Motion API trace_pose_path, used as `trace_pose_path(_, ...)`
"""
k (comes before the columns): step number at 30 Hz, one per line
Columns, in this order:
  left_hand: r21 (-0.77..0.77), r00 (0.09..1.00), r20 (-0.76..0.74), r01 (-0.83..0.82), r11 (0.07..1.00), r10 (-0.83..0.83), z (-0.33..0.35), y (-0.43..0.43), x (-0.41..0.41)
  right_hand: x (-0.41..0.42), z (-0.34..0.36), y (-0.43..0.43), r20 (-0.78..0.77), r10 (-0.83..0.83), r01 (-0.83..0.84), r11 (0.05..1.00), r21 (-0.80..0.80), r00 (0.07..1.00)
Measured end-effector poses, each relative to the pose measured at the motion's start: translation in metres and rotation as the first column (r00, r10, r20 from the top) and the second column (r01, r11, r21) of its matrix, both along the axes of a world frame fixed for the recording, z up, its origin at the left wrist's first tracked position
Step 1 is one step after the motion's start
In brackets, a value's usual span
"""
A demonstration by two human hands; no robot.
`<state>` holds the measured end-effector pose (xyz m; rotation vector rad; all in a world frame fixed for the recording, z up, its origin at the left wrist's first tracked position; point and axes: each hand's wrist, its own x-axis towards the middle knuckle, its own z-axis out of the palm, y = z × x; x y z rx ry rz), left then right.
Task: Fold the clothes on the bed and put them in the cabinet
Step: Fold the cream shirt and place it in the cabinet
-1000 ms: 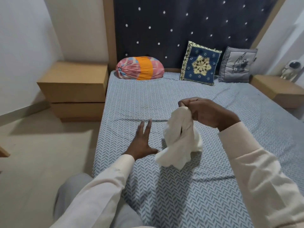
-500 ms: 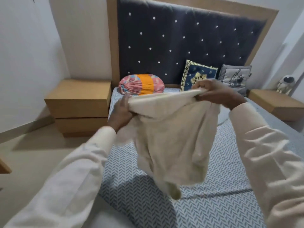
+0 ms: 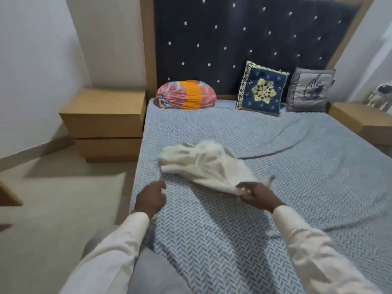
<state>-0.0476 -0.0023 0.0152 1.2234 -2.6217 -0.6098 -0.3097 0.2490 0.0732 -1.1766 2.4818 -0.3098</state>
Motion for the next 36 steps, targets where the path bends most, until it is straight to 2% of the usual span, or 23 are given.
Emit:
trace_pose_path(2,0.128,0.99,0.013,0.136,0.982,-0.138,-0.024,0.023,-0.001,0.016,-0.03,0.004,0.111,0.022,-0.02,1.0,-0.017,0.994)
trace_pose_path(4,0.214,0.961,-0.076,0.277,0.937,-0.267,-0.03,0.045,-0.014,0.036,-0.041,-0.003,0.2,0.049,-0.034,0.996,-0.081,0.979)
trace_pose_path(5,0.205,0.937,-0.128,0.345,0.916,-0.324,-0.028,0.057,-0.023,0.045,-0.038,-0.007,0.229,0.055,-0.026,0.992,-0.127,0.972)
trace_pose_path(7,0.109,0.882,-0.172,0.459,0.882,-0.438,-0.025,0.077,-0.042,0.053,-0.031,-0.016,0.29,0.081,-0.029,0.984,-0.178,0.954)
trace_pose_path(9,0.035,0.834,-0.156,0.54,0.841,-0.529,-0.022,0.087,-0.057,0.056,-0.017,-0.019,0.41,0.165,-0.11,0.982,-0.153,0.897)
trace_pose_path(11,-0.08,0.769,-0.1,0.626,0.776,-0.631,-0.024,0.088,-0.063,0.058,0.0,-0.016,0.555,0.246,-0.209,0.969,-0.13,0.794)
trace_pose_path(13,-0.219,0.692,0.01,0.705,0.674,-0.721,-0.028,0.085,-0.063,0.053,0.012,-0.01,0.628,0.272,-0.296,0.953,-0.07,0.729)
trace_pose_path(15,-0.27,0.68,0.079,0.718,0.641,-0.729,-0.028,0.083,-0.056,0.041,0.017,-0.004,0.548,0.285,-0.361,0.932,0.034,0.786)
trace_pose_path(17,-0.302,0.725,0.005,0.657,0.691,-0.688,-0.026,0.073,-0.048,0.026,0.017,0.002,0.427,0.269,-0.345,0.932,0.111,0.863)
trace_pose_path(19,-0.351,0.773,-0.082,0.568,0.744,-0.629,-0.023,0.056,-0.041,0.015,0.022,0.009,0.468,0.237,-0.307,0.949,0.077,0.851)
trace_pose_path(21,-0.344,0.84,-0.046,0.494,0.798,-0.54,-0.017,0.037,-0.032,0.008,0.032,0.013,0.504,0.222,-0.291,0.955,0.061,0.835)
trace_pose_path(23,-0.261,0.896,0.103,0.444,0.857,-0.433,-0.015,0.018,-0.018,0.003,0.039,0.014,0.493,0.223,-0.312,0.944,0.104,0.841)
trace_pose_path(25,-0.142,0.915,0.267,0.348,0.927,-0.303,-0.022,0.005,-0.002,0.001,0.036,0.014,0.429,0.211,-0.331,0.916,0.226,0.878)
trace_pose_path(26,-0.046,0.944,0.254,0.227,0.973,-0.209,-0.027,0.0,0.007,0.002,0.031,0.014,0.408,0.201,-0.339,0.891,0.302,0.891)
trace_pose_path(27,0.056,0.981,0.171,0.081,0.995,-0.089,-0.031,-0.004,0.012,0.003,0.024,0.015,0.395,0.194,-0.349,0.86,0.372,0.898)
trace_pose_path(29,0.24,0.987,0.005,-0.158,0.958,0.162,-0.044,-0.016,0.022,0.007,0.005,0.017,0.367,0.186,-0.355,0.806,0.473,0.911)
trace_pose_path(30,0.329,0.972,-0.032,-0.209,0.921,0.232,-0.048,-0.022,0.022,0.01,-0.003,0.019,0.348,0.174,-0.339,0.797,0.5,0.921)
trace_pose_path(31,0.426,0.961,-0.055,-0.224,0.876,0.273,-0.054,-0.028,0.02,0.012,-0.011,0.02,0.327,0.167,-0.324,0.793,0.516,0.93)
trace_pose_path(33,0.599,0.961,-0.098,-0.151,0.786,0.259,-0.061,-0.032,0.012,0.017,-0.02,0.02,0.314,0.15,-0.305,0.788,0.535,0.938)
trace_pose_path(36,0.671,0.966,-0.136,-0.072,0.738,0.218,-0.055,-0.026,-0.006,0.019,-0.028,0.021,0.321,0.138,-0.302,0.782,0.545,0.937)
